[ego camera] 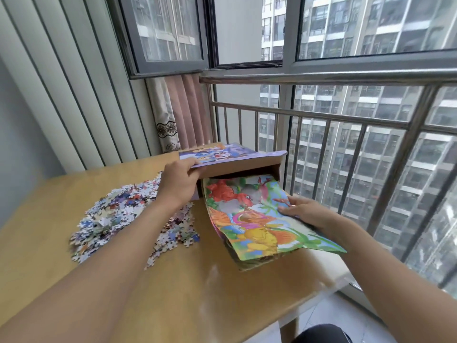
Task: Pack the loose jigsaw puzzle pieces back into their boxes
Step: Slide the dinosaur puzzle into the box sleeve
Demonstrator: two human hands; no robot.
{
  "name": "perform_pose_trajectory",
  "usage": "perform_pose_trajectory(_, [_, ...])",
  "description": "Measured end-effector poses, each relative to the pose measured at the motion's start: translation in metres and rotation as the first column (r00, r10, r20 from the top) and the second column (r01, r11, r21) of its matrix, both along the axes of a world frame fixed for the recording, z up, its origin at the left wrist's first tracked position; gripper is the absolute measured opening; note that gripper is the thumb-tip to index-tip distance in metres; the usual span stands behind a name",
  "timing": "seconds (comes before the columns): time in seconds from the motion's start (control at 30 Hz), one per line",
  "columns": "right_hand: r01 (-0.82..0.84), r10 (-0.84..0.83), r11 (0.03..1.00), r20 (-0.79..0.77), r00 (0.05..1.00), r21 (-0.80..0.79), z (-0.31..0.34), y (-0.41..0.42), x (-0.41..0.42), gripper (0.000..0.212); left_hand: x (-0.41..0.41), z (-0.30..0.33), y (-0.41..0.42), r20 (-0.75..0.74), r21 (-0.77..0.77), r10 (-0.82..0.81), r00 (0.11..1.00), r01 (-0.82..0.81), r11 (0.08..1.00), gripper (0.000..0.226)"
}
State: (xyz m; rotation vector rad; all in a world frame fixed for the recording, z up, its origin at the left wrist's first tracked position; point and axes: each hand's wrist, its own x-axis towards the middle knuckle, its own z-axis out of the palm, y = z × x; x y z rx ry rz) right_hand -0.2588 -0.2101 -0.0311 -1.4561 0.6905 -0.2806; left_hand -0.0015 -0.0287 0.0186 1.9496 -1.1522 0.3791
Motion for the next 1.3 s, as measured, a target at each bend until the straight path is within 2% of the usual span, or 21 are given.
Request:
perform_pose_trajectory(0.1, [0.026, -0.026, 0.999, -0.004, 1.0, -0.042, 0.004, 0.005, 0.004, 0.02, 0.002, -0.003, 0.003, -0.052, -0.017, -0.019, 0.998, 0.018, 1.0, 0.012])
perform_pose_trajectory(0.2, [0.123, -0.125, 0.989, -0.02, 0.992, -0.079, 0.01, 0.007, 0.005, 0.012, 0.0, -0.007, 0.004, -0.073, -0.012, -0.035, 0.997, 0.035, 0.999, 0.011])
perform_pose_trajectory(0.37, [0.154, -0.166, 0.983, -0.129, 0.978, -0.099, 0.018, 0.001, 0.004, 0.006, -0.005, -0.005, 0.004, -0.096, -0.022, -0.059, 0.994, 0.057, 0.998, 0.015])
perform_pose_trajectory(0.43, [0.152, -0.166, 0.984, -0.146, 0.975, -0.097, 0.02, 0.0, 0.01, 0.013, -0.005, -0.004, 0.005, -0.112, -0.02, -0.065, 0.992, 0.063, 0.998, 0.014])
perform_pose_trajectory(0.53, [0.181, -0.213, 0.97, -0.209, 0.955, -0.162, 0.018, -0.005, 0.025, 0.035, -0.007, -0.004, 0.006, -0.122, -0.017, -0.069, 0.99, 0.067, 0.998, 0.013])
perform_pose_trajectory(0.57, [0.184, -0.203, 0.977, -0.22, 0.954, -0.104, 0.019, -0.006, 0.031, 0.035, -0.009, -0.004, 0.006, -0.125, -0.017, -0.072, 0.99, 0.071, 0.997, 0.013])
perform_pose_trajectory(0.63, [0.164, -0.145, 0.973, -0.117, 0.982, 0.163, 0.027, 0.001, 0.043, 0.023, -0.01, -0.003, 0.007, -0.131, -0.023, -0.075, 0.989, 0.072, 0.997, 0.012])
perform_pose_trajectory(0.7, [0.184, -0.246, 0.885, 0.093, 0.965, 0.428, 0.037, 0.005, 0.05, 0.014, -0.009, -0.003, 0.008, -0.137, -0.038, -0.074, 0.988, 0.07, 0.997, 0.012])
perform_pose_trajectory(0.73, [0.178, -0.335, 0.817, 0.2, 0.921, 0.549, 0.038, 0.005, 0.051, 0.014, -0.008, -0.003, 0.009, -0.144, -0.048, -0.073, 0.987, 0.067, 0.997, 0.012])
perform_pose_trajectory(0.8, [0.12, -0.443, 0.722, 0.321, 0.837, 0.682, 0.037, 0.008, 0.05, 0.03, -0.005, -0.002, 0.009, -0.15, -0.063, -0.073, 0.986, 0.064, 0.996, 0.014])
perform_pose_trajectory(0.83, [0.149, -0.457, 0.719, 0.3, 0.837, 0.679, 0.033, 0.009, 0.05, 0.036, -0.004, -0.002, 0.009, -0.15, -0.068, -0.071, 0.986, 0.062, 0.996, 0.014])
perform_pose_trajectory(0.9, [0.288, -0.457, 0.772, 0.18, 0.871, 0.567, 0.026, 0.012, 0.052, 0.041, -0.003, -0.001, 0.008, -0.154, -0.085, -0.057, 0.986, 0.044, 0.995, 0.014])
perform_pose_trajectory(0.97, [0.352, -0.463, 0.79, 0.113, 0.879, 0.503, 0.019, 0.015, 0.057, 0.036, -0.003, 0.0, 0.008, -0.162, -0.101, -0.054, 0.985, 0.037, 0.994, 0.015])
perform_pose_trajectory(1.03, [0.323, -0.435, 0.794, 0.112, 0.893, 0.515, 0.018, 0.02, 0.066, 0.018, -0.003, 0.0, 0.007, -0.167, -0.099, -0.072, 0.983, 0.056, 0.993, 0.016])
perform_pose_trajectory(1.1, [0.281, -0.421, 0.787, 0.146, 0.895, 0.55, 0.02, 0.022, 0.079, 0.013, -0.004, 0.002, 0.008, -0.168, -0.095, -0.076, 0.983, 0.061, 0.994, 0.016])
perform_pose_trajectory(1.23, [0.28, -0.54, 0.722, 0.262, 0.8, 0.633, 0.028, 0.015, 0.106, 0.024, -0.005, 0.005, 0.011, -0.179, -0.071, -0.086, 0.98, 0.074, 0.995, 0.017])
perform_pose_trajectory(1.3, [0.291, -0.498, 0.802, 0.314, 0.809, 0.522, 0.032, 0.019, 0.111, 0.039, -0.005, 0.003, 0.012, -0.202, -0.083, -0.082, 0.976, 0.066, 0.994, 0.019])
